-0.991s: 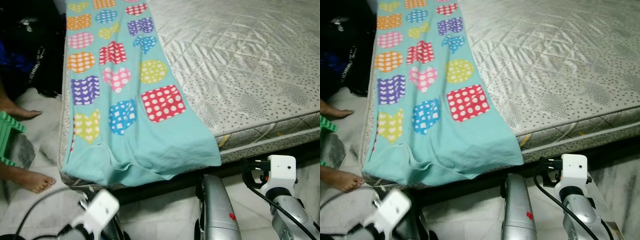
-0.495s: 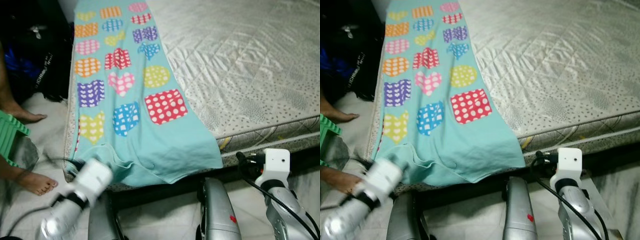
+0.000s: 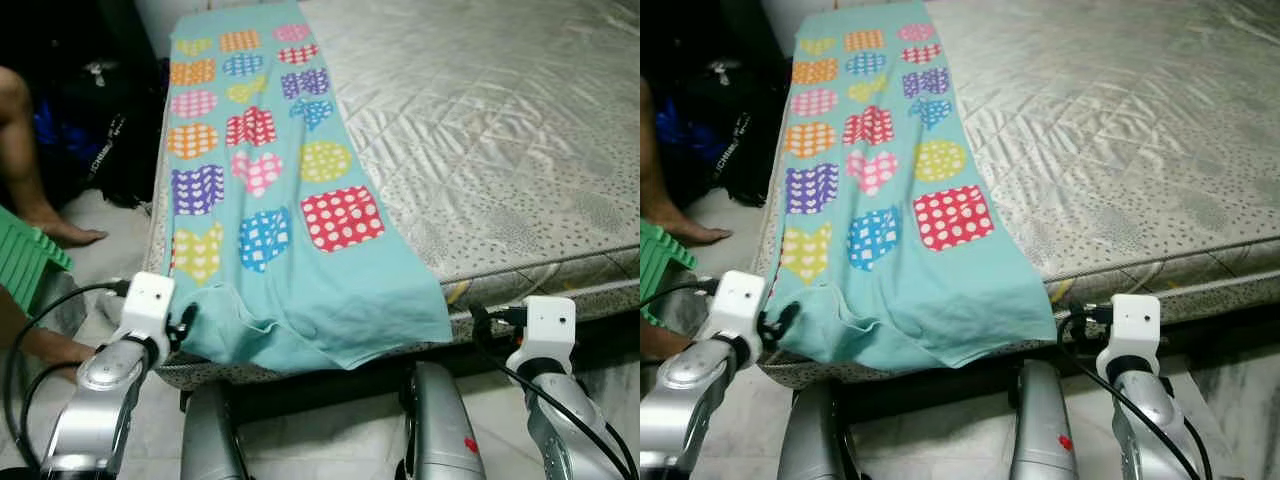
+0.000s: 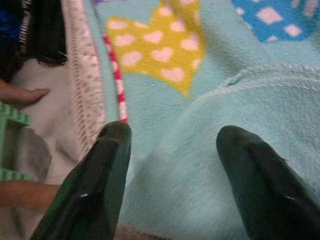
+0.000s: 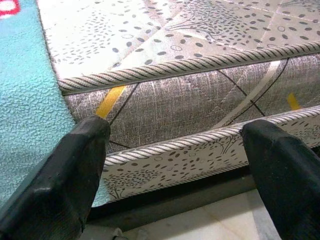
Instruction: Clean up the room
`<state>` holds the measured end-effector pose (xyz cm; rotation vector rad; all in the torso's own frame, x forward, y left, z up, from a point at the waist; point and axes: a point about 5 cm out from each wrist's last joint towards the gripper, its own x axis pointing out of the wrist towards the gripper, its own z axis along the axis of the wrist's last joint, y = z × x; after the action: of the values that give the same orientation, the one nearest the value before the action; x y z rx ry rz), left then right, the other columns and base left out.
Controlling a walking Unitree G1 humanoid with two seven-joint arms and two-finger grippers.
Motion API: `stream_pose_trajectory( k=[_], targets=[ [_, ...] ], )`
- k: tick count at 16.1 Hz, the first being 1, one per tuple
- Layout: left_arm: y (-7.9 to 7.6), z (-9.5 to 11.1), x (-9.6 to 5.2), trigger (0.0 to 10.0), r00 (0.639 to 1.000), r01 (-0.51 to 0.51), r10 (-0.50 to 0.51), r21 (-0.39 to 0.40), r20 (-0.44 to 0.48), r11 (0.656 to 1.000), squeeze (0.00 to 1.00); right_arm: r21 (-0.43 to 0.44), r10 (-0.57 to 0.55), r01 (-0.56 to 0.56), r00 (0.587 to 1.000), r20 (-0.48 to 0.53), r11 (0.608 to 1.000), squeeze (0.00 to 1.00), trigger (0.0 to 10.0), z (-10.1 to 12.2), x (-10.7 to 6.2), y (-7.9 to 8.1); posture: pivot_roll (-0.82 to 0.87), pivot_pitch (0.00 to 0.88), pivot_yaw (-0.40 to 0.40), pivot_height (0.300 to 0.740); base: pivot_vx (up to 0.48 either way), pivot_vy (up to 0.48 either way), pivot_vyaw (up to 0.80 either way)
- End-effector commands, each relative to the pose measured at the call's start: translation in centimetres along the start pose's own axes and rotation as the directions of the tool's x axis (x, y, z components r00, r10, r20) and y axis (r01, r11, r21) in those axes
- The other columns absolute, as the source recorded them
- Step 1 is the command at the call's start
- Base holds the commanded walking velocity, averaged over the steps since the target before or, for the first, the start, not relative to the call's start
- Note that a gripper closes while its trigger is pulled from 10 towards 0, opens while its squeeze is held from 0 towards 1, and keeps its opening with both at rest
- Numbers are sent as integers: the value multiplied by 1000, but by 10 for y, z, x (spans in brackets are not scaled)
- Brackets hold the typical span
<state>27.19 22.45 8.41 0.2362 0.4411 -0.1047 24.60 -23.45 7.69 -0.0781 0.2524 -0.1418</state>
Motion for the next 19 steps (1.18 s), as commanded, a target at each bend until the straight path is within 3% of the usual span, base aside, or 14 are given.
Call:
stream_pose_trajectory(
  k=[1, 5, 8, 9, 11, 14, 17, 19],
  targets=[
    [-1, 4, 6, 10000, 1000, 22, -22, 8, 6, 1000, 1000, 6, -10, 10, 1000, -6, 1000, 0, 10000, -3, -2, -3, -132, 55, 64, 501, 0, 0, 0],
    [-4, 41, 23, 10000, 982, -37, 42, -30, 182, 999, 1000, 9, -13, 13, 1000, -10, 1000, 0, 10000, -6, -4, -1, -138, 54, 69, 501, 0, 0, 0],
    [-5, 48, 35, 10000, 983, -49, 51, -18, 177, 999, 1000, 12, -12, 12, 1000, -12, 1000, 0, 10000, -7, -4, 1, -137, 52, 71, 501, 0, 0, 0],
    [-8, 46, 41, 10000, 990, -21, 22, -7, 141, 1000, 0, 13, -11, 12, 1000, -12, 1000, 0, 10000, -7, -4, 1, -137, 52, 71, 501, 0, 0, 0],
    [-31, 30, 53, 10000, 985, 170, -171, -13, -22, 985, 0, 17, -10, 10, 1000, -9, 1000, 0, 10000, -6, -4, 2, -146, 49, 75, 501, 0, 0, 0],
    [-39, 22, 65, 10000, 966, 235, -244, -98, -83, 967, 0, 17, -12, 12, 1000, -3, 1000, 0, 10000, -5, -6, 1, -158, 44, 79, 501, 0, 0, 0],
    [-42, 26, 65, 10000, 948, 296, -304, -86, -93, 951, 0, 17, -16, 16, 1000, -1, 1000, 0, 10000, -5, -7, 1, -162, 43, 82, 501, 0, 0, 0],
    [-55, 20, 56, 10000, 899, 415, -422, -86, -117, 906, 0, 18, -16, 16, 1000, -2, 1000, 0, 10000, -6, -6, 0, -155, 39, 87, 501, 0, 0, 0]
  ],
)
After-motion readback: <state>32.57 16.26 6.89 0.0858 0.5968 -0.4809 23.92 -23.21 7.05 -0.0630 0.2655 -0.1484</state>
